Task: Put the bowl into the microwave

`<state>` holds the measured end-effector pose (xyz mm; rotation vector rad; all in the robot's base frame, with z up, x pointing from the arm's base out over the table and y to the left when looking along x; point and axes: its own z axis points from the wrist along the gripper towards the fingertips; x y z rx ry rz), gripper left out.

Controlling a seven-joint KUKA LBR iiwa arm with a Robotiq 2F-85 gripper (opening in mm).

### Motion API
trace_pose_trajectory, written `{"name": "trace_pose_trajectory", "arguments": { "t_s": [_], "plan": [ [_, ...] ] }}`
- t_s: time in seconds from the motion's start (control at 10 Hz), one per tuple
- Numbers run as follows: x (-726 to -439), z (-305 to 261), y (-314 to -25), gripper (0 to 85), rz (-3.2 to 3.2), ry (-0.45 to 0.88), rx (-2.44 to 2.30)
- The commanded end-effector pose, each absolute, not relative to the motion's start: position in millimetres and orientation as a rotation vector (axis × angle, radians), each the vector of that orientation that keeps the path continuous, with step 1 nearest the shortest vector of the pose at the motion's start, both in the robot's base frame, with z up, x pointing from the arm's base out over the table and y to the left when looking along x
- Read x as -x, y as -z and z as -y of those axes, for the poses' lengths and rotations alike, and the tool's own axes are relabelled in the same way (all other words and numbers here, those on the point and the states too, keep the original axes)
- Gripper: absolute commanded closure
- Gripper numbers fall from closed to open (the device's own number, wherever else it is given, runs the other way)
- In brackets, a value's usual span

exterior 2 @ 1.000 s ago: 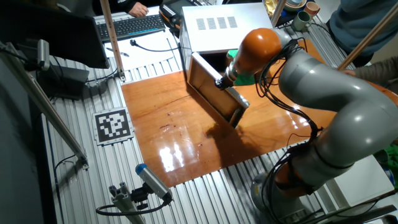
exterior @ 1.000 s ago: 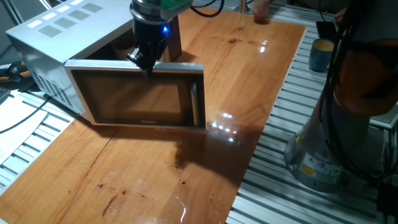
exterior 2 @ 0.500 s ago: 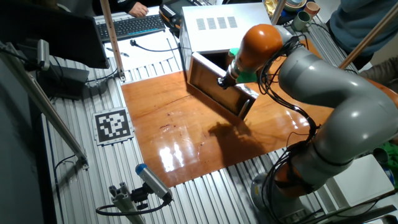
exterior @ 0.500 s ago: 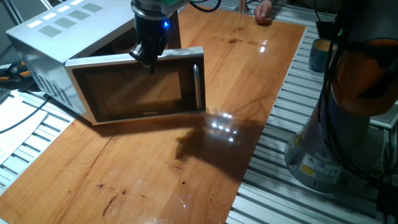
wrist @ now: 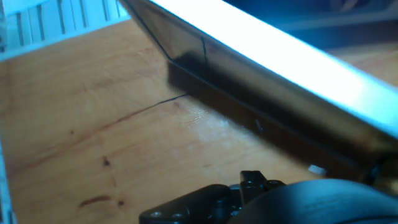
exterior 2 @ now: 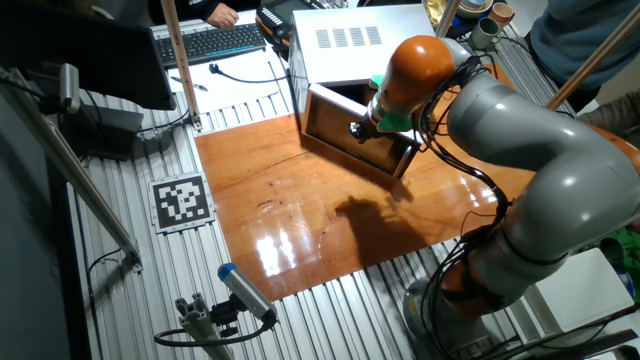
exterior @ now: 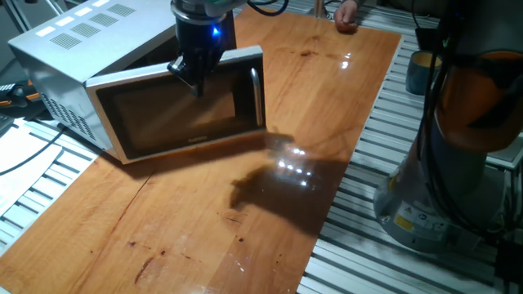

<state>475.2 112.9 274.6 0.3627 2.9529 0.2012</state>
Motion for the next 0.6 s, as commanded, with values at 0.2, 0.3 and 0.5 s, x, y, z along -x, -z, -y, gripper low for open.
{"name": "trace_pose_trajectory", "arguments": {
  "t_s": [0.2,0.3,0.5],
  "plan": [
    [-475.2,-112.8,-274.5,85.0,-2.944,-0.18,-0.547],
    [-475.2,-112.8,-274.5,85.0,-2.945,-0.189,-0.561],
    [-475.2,-112.8,-274.5,85.0,-2.95,-0.198,-0.579]
  ]
}}
